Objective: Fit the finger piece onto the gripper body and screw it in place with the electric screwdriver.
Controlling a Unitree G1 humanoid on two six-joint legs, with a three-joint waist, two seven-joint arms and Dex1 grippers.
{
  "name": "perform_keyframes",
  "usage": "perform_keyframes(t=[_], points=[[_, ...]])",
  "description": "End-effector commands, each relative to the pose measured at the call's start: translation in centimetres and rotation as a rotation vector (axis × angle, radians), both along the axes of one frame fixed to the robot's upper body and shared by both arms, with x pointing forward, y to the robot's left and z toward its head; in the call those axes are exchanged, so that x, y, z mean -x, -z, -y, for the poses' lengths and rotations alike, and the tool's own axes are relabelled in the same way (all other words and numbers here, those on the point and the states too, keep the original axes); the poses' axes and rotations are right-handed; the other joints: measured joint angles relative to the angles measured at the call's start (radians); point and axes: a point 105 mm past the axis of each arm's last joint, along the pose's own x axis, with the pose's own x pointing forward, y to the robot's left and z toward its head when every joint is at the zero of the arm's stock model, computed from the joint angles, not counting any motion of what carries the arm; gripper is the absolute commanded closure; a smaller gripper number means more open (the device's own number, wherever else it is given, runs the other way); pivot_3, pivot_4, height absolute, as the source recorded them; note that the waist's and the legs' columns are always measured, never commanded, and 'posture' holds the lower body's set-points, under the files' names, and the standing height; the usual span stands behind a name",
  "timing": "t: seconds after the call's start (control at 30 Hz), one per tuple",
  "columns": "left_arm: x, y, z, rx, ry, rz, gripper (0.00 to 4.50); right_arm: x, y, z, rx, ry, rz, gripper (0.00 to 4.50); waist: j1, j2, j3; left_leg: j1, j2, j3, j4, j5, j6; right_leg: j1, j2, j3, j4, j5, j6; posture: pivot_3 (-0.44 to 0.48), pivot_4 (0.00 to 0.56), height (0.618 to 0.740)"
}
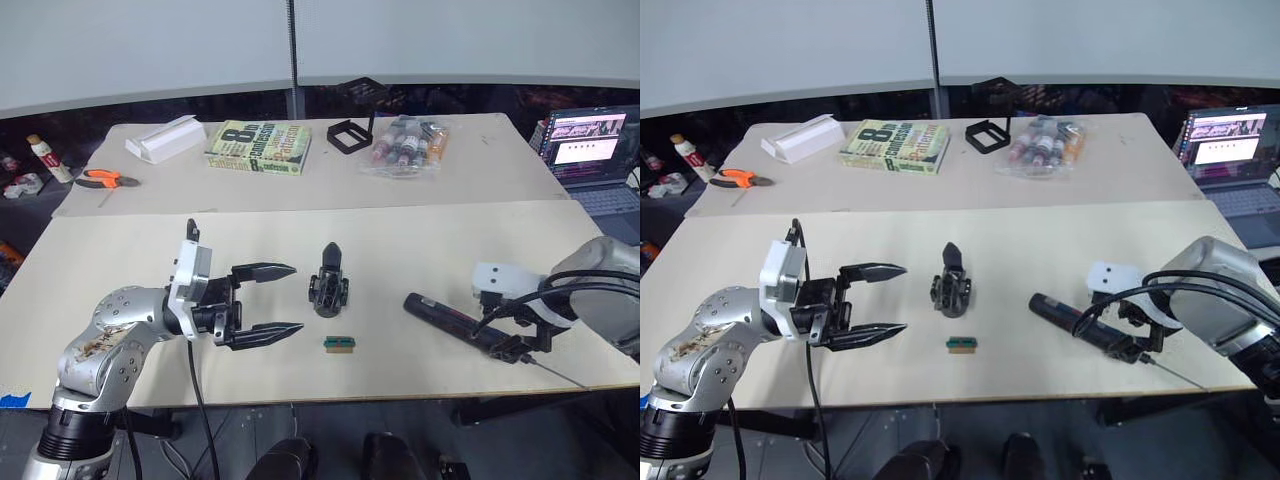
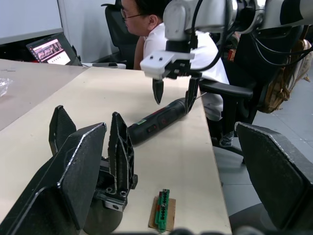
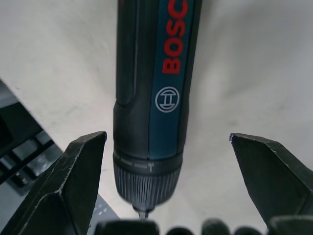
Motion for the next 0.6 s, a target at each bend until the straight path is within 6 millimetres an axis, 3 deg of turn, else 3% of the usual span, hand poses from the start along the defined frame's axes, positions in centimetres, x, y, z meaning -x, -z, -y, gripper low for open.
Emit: perform_keyframes(t=[0.03, 0.37, 0.6], points=[[0.8, -0.4, 0.2, -0.025, 0.027, 0.064, 0.00, -0.4, -0.9, -0.1, 0.024, -0.013, 0.025, 0.02, 0.000, 0.000, 0.000, 0.000, 0.000, 0.000, 0.000, 0.000, 0.000, 0.000, 0.000, 0.000, 0.000, 0.000, 0.000, 0.000, 0.150, 0.740], [1.1, 0.3, 0.5, -0.048, 0.053, 0.068, 0.00, -1.9, -0.4, 0.0, 0.057, 0.025, 0.042, 0.02, -0.002, 0.000, 0.000, 0.000, 0.000, 0.000, 0.000, 0.000, 0.000, 0.000, 0.000, 0.000, 0.000, 0.000, 0.000, 0.000, 0.150, 0.740], [-0.2, -0.3, -0.1, -0.077, 0.040, 0.123, 0.00, -1.0, 0.4, -0.2, 0.070, -0.017, -0.012, 2.23, -0.002, 0.000, 0.000, 0.001, 0.000, 0.000, 0.001, 0.000, 0.000, 0.001, 0.000, 0.000, 0.000, 0.000, 0.000, 0.000, 0.150, 0.740]])
